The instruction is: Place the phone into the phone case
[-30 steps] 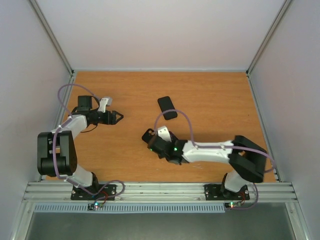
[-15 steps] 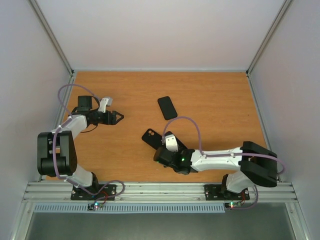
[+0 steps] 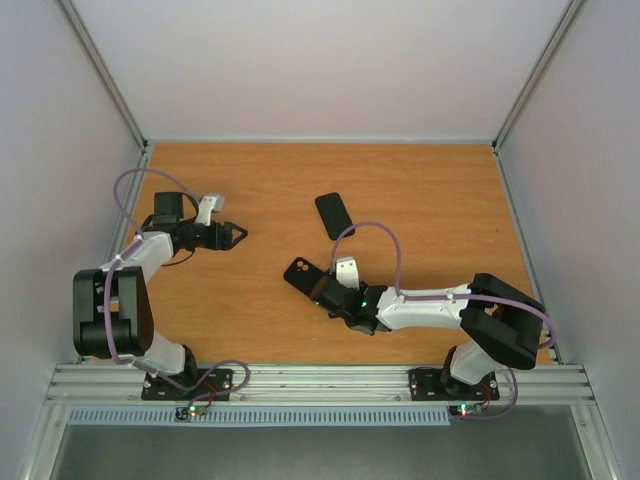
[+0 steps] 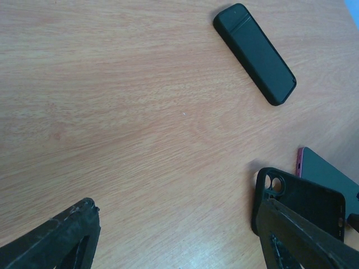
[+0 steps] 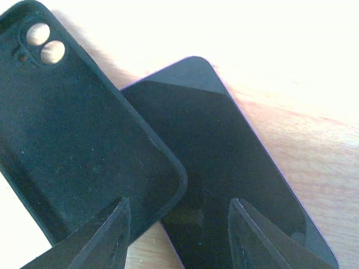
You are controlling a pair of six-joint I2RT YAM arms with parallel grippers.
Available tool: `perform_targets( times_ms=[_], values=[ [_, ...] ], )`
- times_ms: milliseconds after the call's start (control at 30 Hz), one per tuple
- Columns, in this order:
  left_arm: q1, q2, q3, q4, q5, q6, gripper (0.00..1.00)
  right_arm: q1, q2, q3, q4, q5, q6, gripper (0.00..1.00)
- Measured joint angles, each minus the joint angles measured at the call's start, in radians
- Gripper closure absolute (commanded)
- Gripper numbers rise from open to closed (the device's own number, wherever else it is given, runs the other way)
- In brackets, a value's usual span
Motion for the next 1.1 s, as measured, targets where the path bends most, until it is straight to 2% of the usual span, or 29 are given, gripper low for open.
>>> perform_targets(
  times_ms=[133, 267, 367, 500, 700, 833, 1100],
  values=[
    [0.0, -0.002, -0.001, 0.0, 0.0, 0.0, 0.23, -0.019, 0.014, 0.005, 0.035, -0.014, -0.021, 0.51],
    [0.0, -0.002, -0.002, 0.0, 0.0, 0.0, 0.23, -0.027, 0.086, 0.037, 0.05, -0.031, -0.03, 0.56],
    [0.0, -0.002, -0.004, 0.0, 0.001, 0.0, 0.23, -0.027, 0.12, 0.06, 0.052, -0.023, -0.029, 0.62],
    [0.0, -0.002, -0.005, 0.0, 0.001, 0.0, 0.23, -0.028, 0.13, 0.067, 0.056, -0.016, -0.023, 0.76],
    [0.0, -0.002, -0.005, 0.0, 0.002, 0.001, 0.23, -0.031, 0.125, 0.067, 0.058, -0.002, -0.016, 0.87],
    [0.0, -0.002, -0.005, 0.0, 0.002, 0.001, 0.23, -0.033, 0.121, 0.067, 0.058, -0.002, -0.027, 0.98],
    [0.0, -0.002, -0.005, 0.0, 0.002, 0.004, 0.23, -0.034, 0.16, 0.169, 0.062, -0.01, -0.081, 0.99]
  ],
)
